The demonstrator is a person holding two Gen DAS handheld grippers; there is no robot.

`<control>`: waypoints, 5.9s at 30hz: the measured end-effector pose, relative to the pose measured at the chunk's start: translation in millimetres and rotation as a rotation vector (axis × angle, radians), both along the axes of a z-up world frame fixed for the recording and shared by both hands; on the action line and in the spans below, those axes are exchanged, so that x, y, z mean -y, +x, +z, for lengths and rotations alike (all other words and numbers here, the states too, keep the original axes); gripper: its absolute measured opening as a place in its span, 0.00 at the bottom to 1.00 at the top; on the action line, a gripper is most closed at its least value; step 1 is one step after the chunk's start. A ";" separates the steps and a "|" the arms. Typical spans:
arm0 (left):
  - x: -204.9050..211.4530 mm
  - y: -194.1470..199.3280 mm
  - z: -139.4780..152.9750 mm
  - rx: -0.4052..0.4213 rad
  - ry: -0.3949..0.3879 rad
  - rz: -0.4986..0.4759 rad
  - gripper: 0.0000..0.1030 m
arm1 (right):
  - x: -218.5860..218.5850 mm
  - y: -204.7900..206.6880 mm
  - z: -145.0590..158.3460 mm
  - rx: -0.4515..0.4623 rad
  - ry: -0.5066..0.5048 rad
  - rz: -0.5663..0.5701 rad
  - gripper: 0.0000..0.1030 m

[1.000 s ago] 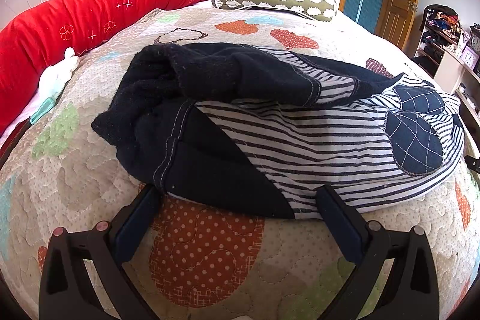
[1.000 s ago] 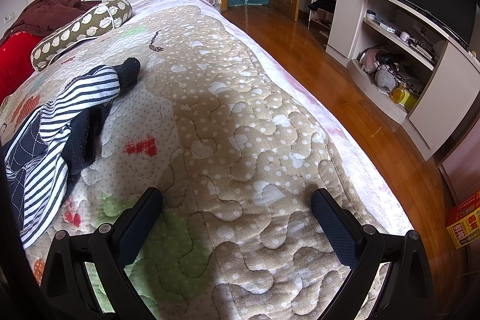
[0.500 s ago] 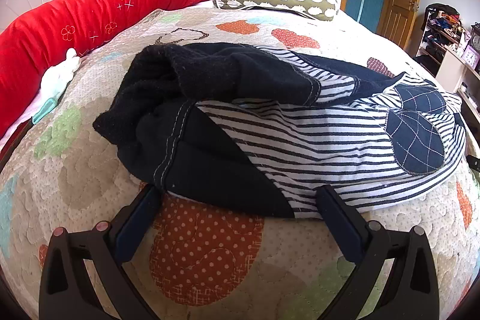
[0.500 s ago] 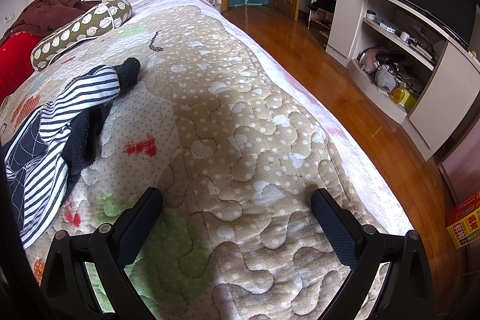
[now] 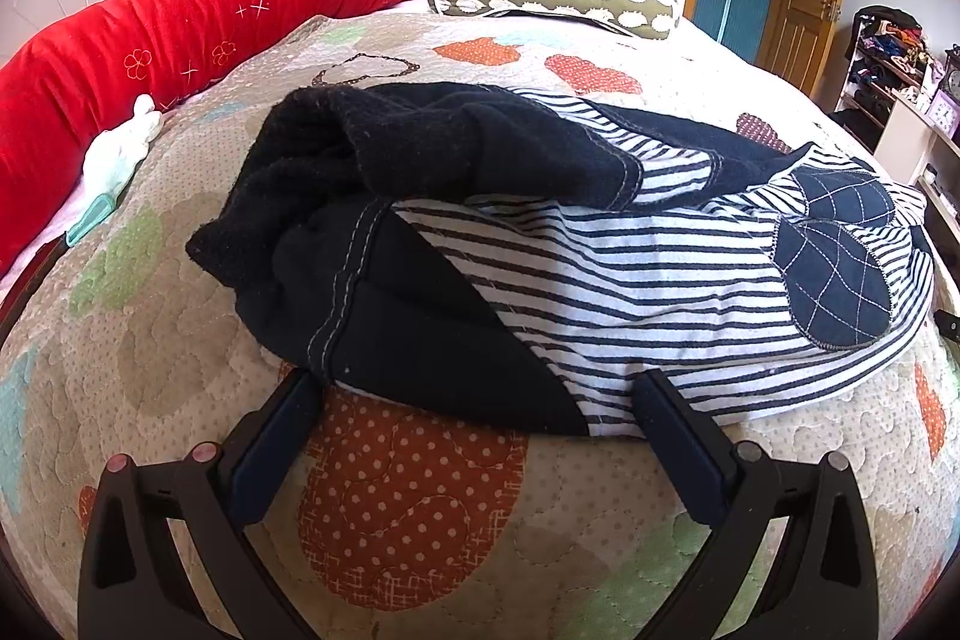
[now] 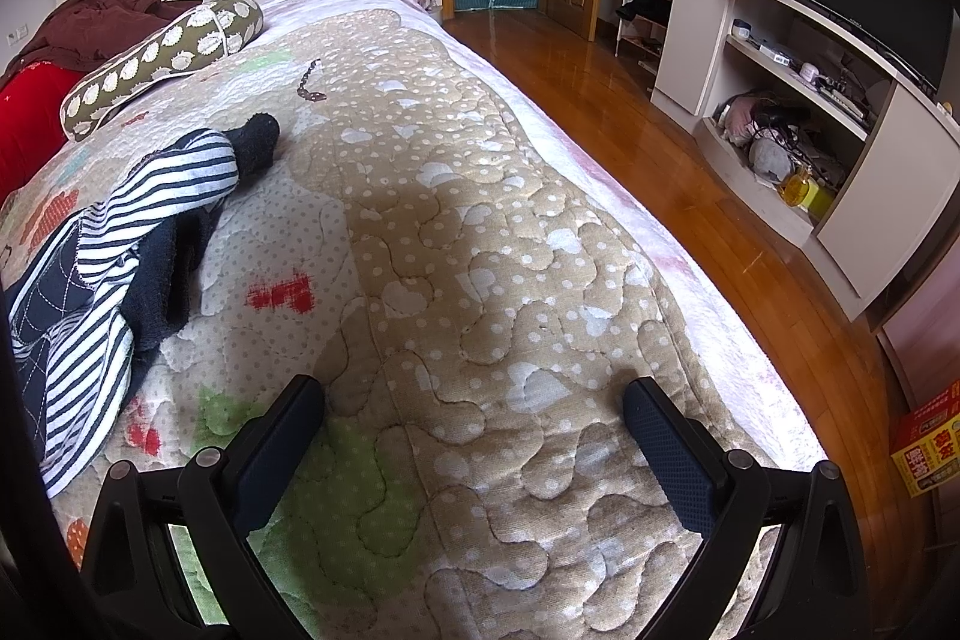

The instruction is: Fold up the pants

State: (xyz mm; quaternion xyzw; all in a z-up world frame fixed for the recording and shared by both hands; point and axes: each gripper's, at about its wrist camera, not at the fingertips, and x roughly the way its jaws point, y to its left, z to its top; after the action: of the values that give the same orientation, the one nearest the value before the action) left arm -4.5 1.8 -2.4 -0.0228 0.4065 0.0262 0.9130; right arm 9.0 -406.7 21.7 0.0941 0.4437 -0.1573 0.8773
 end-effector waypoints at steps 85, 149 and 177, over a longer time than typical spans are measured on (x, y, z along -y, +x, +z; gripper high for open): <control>4.5 -8.9 1.1 0.040 -0.043 0.000 1.00 | -163.6 -128.7 -13.1 0.340 -0.175 0.193 0.90; -51.4 143.2 58.8 -0.232 -0.443 -0.064 0.07 | -207.3 157.9 72.2 -0.010 0.373 0.474 0.06; -111.4 76.7 32.9 -0.275 -0.434 -0.102 0.77 | -80.3 25.5 46.9 0.072 0.298 0.279 0.69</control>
State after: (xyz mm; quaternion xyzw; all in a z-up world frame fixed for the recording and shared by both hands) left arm 72.2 113.2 30.5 -0.1937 0.5235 -0.1049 0.8231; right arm 34.5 -326.4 68.6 0.1660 0.4389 0.0367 0.8823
